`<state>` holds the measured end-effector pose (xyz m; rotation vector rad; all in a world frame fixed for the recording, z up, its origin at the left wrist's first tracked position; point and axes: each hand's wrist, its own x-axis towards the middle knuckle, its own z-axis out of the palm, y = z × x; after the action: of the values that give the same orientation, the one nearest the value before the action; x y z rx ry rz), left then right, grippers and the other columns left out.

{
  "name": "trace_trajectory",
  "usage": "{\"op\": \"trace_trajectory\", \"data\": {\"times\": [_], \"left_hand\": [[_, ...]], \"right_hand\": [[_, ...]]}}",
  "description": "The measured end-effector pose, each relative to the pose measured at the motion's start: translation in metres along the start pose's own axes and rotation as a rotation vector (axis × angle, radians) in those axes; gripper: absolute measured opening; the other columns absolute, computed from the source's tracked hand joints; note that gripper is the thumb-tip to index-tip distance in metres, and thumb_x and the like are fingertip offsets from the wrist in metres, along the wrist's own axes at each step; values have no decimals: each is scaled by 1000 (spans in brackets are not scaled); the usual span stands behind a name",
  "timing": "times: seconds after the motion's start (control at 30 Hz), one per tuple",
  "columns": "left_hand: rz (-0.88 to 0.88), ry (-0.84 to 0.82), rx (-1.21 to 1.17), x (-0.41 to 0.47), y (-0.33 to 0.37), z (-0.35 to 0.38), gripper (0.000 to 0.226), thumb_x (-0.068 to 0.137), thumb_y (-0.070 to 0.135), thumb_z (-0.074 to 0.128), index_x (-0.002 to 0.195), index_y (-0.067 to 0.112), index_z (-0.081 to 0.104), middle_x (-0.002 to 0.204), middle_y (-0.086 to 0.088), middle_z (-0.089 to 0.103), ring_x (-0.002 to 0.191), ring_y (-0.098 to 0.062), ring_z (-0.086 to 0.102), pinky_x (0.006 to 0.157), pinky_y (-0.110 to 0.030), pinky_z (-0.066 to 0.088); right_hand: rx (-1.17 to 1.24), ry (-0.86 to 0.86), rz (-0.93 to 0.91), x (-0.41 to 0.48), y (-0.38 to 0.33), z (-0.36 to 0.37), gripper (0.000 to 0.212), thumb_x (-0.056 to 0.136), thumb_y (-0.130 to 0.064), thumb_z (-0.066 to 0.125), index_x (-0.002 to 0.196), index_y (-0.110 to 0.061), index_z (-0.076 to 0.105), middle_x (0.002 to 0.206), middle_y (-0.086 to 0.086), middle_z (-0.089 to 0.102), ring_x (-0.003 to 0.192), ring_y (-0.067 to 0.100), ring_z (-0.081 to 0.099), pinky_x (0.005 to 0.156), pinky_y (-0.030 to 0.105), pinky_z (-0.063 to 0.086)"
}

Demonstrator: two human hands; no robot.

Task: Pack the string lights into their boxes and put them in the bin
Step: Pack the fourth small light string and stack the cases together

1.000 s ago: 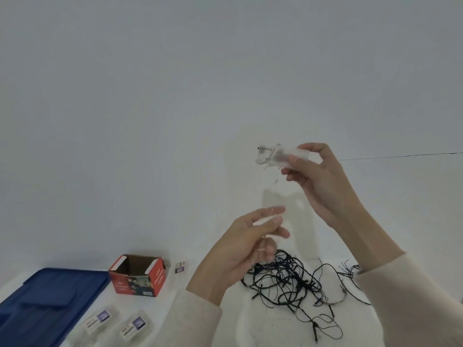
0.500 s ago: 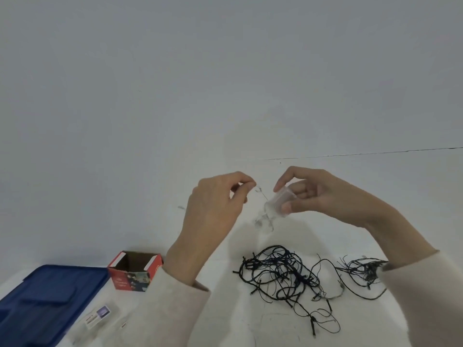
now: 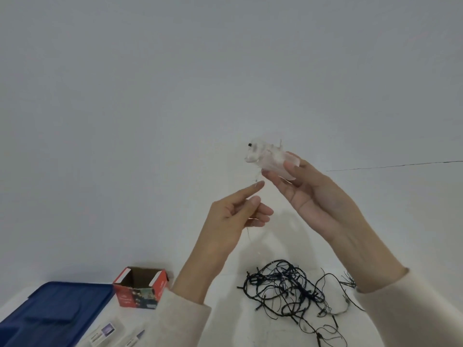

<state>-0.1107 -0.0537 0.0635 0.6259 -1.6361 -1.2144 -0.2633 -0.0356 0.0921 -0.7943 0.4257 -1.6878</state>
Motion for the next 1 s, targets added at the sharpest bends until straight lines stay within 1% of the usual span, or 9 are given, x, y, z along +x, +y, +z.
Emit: {"op": "trace_trajectory", "data": {"times": [0.1,0.27,0.37,0.5,0.6,0.67,0.77,0.9,1.0], "left_hand": [[-15,16,205,-2,-3,2,30,95,11,48,123,17,60,77,5,69,75,-2,65,87,-22,49],[-104,-11,291,-8,-7,11,36,96,3,44,130,14,53,79,-1,57,54,-3,54,60,-26,58],[-32,3,568,-12,-1,14,43,96,8,43,136,21,45,85,0,63,62,-7,58,57,-23,56],[77,2,1135,-14,11,10,38,98,20,40,136,25,42,107,-4,65,95,-27,61,83,-40,50],[196,-2,1348,-12,23,4,31,99,22,38,127,23,49,112,-4,64,101,-27,59,85,-40,46],[281,-62,1335,-8,33,-2,26,97,21,43,120,23,56,108,-4,65,98,-25,60,84,-38,46],[347,-148,1280,2,46,-15,23,93,18,51,111,21,65,101,2,68,93,-15,60,84,-30,44],[411,-146,1130,11,44,-32,14,86,16,64,96,19,74,89,6,72,74,-2,53,77,-22,44],[244,-80,760,12,32,-44,9,79,14,72,85,19,76,79,7,73,70,-3,62,68,-13,47]], "right_hand": [[107,84,49,0,6,4,36,73,-1,64,109,2,59,104,19,69,95,32,69,82,34,57],[72,132,18,3,14,1,31,72,0,66,102,4,62,103,17,68,99,27,67,80,31,58],[-191,174,-126,3,19,-5,27,82,1,64,108,2,60,90,12,72,84,22,70,84,30,57],[-844,201,-352,-3,23,-9,21,83,-8,68,98,-20,63,80,17,72,77,25,68,85,32,50],[-1195,99,-429,-6,22,-12,22,81,-12,69,97,-26,62,83,3,71,78,15,66,72,15,49],[-1352,-8,-382,-8,19,-15,24,82,-11,67,99,-27,61,87,0,70,81,12,66,75,19,51],[-1490,-123,-279,-11,15,-20,27,82,-11,67,96,-32,58,82,8,69,78,24,63,78,36,51],[-1322,-256,-53,-19,6,-18,27,81,-7,69,96,-29,63,83,20,65,75,35,59,77,43,49],[-1120,-317,53,-22,3,-19,27,80,-3,70,101,-20,64,88,23,68,78,29,66,79,32,51]]}}
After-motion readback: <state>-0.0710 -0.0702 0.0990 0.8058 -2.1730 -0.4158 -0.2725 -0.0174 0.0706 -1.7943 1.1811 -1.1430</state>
